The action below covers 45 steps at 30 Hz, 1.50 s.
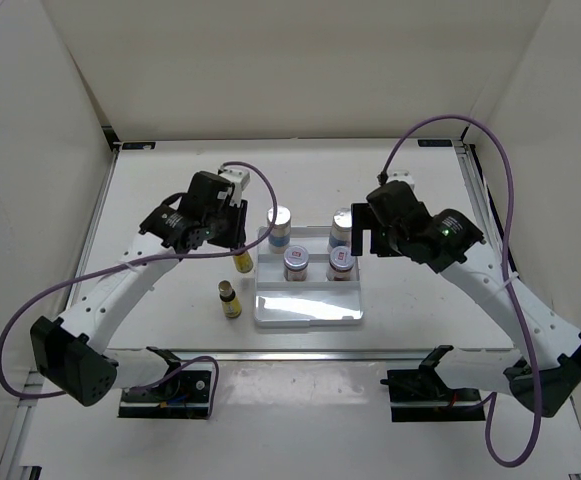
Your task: Organize the condiment bottles
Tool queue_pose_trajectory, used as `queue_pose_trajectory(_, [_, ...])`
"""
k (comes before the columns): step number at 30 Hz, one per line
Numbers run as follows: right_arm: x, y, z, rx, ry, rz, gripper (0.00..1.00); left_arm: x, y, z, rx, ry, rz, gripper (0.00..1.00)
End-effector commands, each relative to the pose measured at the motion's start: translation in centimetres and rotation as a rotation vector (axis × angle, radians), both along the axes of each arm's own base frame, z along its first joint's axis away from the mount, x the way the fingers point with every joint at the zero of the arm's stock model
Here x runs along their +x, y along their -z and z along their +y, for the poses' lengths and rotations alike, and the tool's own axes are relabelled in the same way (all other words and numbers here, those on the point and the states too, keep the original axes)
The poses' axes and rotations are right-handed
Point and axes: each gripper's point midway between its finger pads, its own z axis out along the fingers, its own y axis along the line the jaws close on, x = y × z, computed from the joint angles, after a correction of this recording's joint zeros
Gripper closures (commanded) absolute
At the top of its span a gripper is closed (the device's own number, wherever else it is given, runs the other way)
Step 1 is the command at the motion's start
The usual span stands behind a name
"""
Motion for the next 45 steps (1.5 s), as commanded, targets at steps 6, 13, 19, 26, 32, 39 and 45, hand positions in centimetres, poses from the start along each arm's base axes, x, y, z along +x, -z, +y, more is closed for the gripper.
queue_pose_trajectory(6, [-0.7,-0.1,-1.9,-0.02,0.025,-0.026,0.0,-0.2,-7.6,-2.7,-0.081,0.061,-0.124,0.89])
queue_pose_trajectory(13, [-1.0,-0.4,-2.7,-0.006,0.05,-0.034,0.0,-1.6,-10.5,-5.9,-0.139,0.136,-0.154,0.89])
queue_pose_trajectory(19, [-1.4,-0.7,-3.5,-0.015,0.061,-0.044,0.0,-2.8,-11.1,-9.2,-0.16,0.207,-0.148,0.89])
queue_pose_trajectory(26, [-1.8,-1.8,-6.2,-0.058,0.179,-0.079,0.0,-3.6,-10.0,-13.6,-0.138,0.265,-0.116,0.89])
queue_pose_trajectory(32, [-3.1,-3.6,-9.6,-0.12,0.293,-0.115,0.0,-4.4,-9.0,-17.9,-0.121,0.324,-0.103,0.89])
queue_pose_trajectory(39, [-4.6,-6.0,-11.0,-0.079,0.309,-0.155,0.0,-4.8,-7.9,-21.9,-0.167,0.343,-0.143,0.89])
queue_pose_trajectory(45, [-5.3,-8.0,-12.4,-0.068,0.335,-0.204,0.0,-4.9,-5.0,-23.6,-0.168,0.351,-0.164,0.89])
